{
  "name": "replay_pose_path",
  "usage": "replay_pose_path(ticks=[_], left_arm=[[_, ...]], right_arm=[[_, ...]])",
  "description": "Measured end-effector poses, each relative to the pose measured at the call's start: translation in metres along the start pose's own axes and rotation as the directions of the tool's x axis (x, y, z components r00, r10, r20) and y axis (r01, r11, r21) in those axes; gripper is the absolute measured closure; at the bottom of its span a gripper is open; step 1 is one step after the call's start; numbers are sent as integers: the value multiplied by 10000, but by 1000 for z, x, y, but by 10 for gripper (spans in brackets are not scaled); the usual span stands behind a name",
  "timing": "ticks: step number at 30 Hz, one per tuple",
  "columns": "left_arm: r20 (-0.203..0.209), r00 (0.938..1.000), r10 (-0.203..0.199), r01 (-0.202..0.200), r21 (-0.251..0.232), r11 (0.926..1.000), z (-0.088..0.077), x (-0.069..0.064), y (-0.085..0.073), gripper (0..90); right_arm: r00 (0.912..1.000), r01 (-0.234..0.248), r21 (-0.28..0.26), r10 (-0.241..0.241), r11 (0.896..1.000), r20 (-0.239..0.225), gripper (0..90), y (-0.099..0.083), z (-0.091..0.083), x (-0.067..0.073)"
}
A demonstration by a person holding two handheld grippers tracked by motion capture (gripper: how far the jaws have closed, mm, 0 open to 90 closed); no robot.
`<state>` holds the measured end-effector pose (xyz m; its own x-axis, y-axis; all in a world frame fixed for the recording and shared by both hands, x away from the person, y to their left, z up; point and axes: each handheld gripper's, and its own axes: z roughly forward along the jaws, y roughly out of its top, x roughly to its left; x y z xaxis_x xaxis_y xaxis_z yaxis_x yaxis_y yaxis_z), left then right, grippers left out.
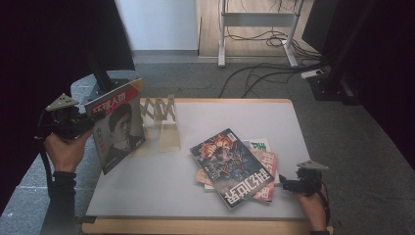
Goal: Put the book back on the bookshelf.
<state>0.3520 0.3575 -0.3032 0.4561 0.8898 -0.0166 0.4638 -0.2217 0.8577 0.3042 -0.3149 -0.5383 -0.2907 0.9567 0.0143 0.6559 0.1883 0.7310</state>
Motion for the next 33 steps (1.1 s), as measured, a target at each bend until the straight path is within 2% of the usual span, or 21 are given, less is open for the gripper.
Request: replay_pose_path(ticks=[2,3,6,7,9,10,14,18,19,20,23,31,33], left_arm=[[268,9996,-48,43,177,9998,2,2,-2,866],[381,9993,4,-22,458,9990,1,2,-3,865],[431,9991,-26,-6,734,9973,0,3,-3,864],[373,9993,-16,-21,1010,9949,-2,4,-4,863],[466,9989,-54,-2,1192,9929,-2,5,-5,862],[579,9983,-110,20,1533,9882,-3,7,-6,861],[729,9970,-265,132,1775,9840,-3,9,-7,860],[596,9979,-251,152,1611,9868,-5,8,-7,868],[503,9984,-254,176,1505,9885,-6,8,-7,868],[284,9993,-226,191,1183,9928,-6,7,-7,870],[71,9998,-206,200,836,9963,-6,6,-6,872],[-200,9993,-317,321,196,9993,-2,3,2,871],[-356,9991,-240,239,-14,9997,0,1,4,871]], right_arm=[[10000,2,3,-2,10000,-6,25,0,0,0],[10000,2,3,-2,10000,-6,25,0,0,0],[10000,1,5,-1,10000,-6,25,0,0,0],[10000,0,4,0,10000,-2,25,0,0,0],[10000,4,5,-4,10000,-4,25,0,0,0],[10000,4,5,-4,10000,-4,25,0,0,0],[10000,4,6,-4,10000,-7,25,0,0,0],[10000,5,7,-5,10000,-7,25,0,0,0],[10000,2,7,-2,10000,-7,24,0,0,0],[10000,4,6,-4,10000,-7,25,0,0,0],[10000,-5,6,5,10000,-5,25,0,0,0],[10000,-5,7,5,10000,-8,24,0,0,0],[10000,-2,6,2,10000,-8,24,0,0,0]])
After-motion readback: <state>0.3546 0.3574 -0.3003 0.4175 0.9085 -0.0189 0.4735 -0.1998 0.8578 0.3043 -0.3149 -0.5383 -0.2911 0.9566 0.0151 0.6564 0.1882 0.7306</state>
